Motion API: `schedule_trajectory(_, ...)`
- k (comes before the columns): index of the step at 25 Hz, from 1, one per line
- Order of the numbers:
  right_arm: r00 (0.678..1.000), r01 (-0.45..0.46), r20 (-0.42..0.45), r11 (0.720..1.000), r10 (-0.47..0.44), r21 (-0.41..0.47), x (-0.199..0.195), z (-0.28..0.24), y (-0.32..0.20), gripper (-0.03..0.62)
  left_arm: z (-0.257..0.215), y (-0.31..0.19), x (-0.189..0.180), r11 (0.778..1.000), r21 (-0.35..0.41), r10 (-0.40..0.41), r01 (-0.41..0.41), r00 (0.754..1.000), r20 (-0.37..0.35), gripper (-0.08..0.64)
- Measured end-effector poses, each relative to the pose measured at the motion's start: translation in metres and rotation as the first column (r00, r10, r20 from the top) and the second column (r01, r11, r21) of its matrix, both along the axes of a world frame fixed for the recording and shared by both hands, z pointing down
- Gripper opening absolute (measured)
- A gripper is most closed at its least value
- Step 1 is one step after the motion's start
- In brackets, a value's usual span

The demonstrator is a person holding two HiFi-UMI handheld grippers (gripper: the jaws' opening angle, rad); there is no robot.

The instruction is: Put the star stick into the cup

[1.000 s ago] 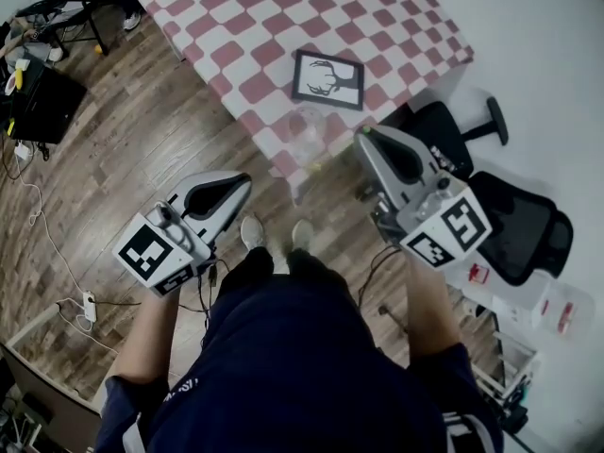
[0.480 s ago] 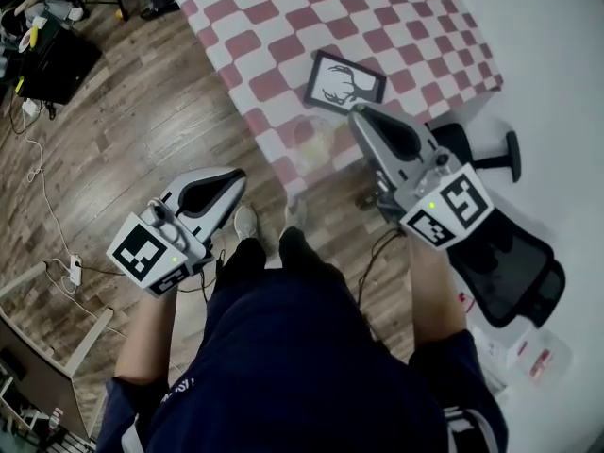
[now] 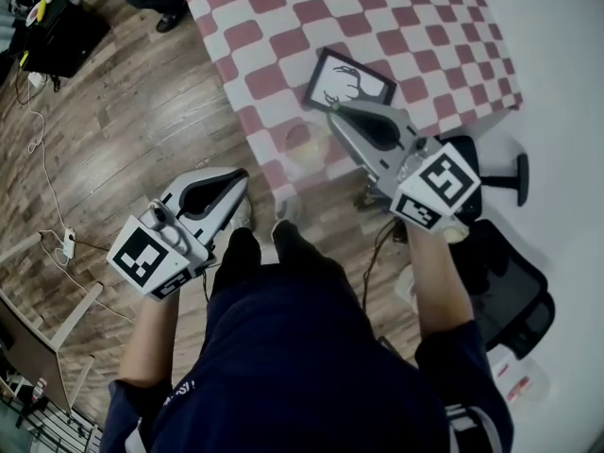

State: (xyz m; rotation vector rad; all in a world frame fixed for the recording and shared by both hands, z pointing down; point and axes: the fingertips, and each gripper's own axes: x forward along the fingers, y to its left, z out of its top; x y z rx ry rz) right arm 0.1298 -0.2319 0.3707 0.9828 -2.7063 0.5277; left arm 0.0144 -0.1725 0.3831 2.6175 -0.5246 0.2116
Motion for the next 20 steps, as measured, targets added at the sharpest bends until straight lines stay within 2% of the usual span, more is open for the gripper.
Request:
schedule_trajectory(8, 0.996, 0.084, 0.003, 0.993, -0.084, -0.083, -0.006, 0.044, -0.007, 0.027, 0.019, -0.001, 0.004, 0.997, -0.04, -0.061, 0.061, 0.998, 0.008, 0.034)
schedule_trajectory(20, 0.996, 0.08, 0.058, 0.989, -0.073, -0.127, -0.013, 0.075, -0.048, 0.028, 0.044, -0.002, -0.003, 0.991, -0.09, -0.099, 0.102, 0.994, 0.037, 0.034)
